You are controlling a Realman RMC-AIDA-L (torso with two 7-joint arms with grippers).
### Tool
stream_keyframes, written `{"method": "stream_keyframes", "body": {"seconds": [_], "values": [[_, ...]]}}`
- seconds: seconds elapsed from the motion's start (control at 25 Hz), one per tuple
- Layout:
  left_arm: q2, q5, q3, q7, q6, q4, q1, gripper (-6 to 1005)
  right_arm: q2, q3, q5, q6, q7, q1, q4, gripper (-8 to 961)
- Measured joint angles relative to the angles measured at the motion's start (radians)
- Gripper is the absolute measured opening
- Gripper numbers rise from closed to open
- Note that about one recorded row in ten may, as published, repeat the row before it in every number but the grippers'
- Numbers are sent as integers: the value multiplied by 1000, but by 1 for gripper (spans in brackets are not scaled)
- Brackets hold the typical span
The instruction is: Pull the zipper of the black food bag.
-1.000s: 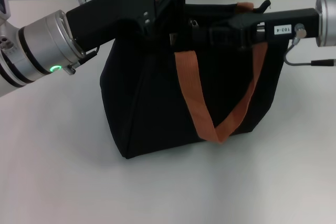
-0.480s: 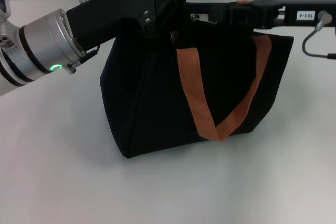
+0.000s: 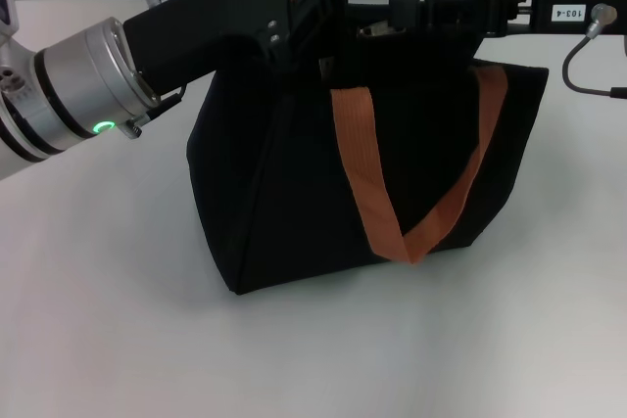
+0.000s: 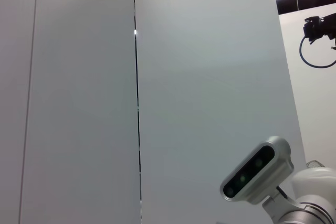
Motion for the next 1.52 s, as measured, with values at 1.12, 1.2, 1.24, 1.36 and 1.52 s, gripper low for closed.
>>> {"method": "stream_keyframes", "body": {"seconds": [1.12, 1.2, 1.24, 1.36, 1.52], "values": [[0, 0, 1, 0, 4, -1, 1, 23, -5, -137, -369, -10, 469, 149, -335, 0], [0, 0, 0, 0, 4, -1, 1, 23, -6, -146, -402, -14, 495, 167, -344, 0], [0, -3, 0, 0, 3, -1, 1, 23, -7, -147, -427, -21, 511, 183, -348, 0], [0, -8, 0, 0, 2, -1, 3, 23, -8, -147, -441, -29, 522, 192, -360, -1], [0, -8, 0, 0, 1, -1, 5, 23, -9, -145, -442, -44, 523, 188, -387, 5]]}}
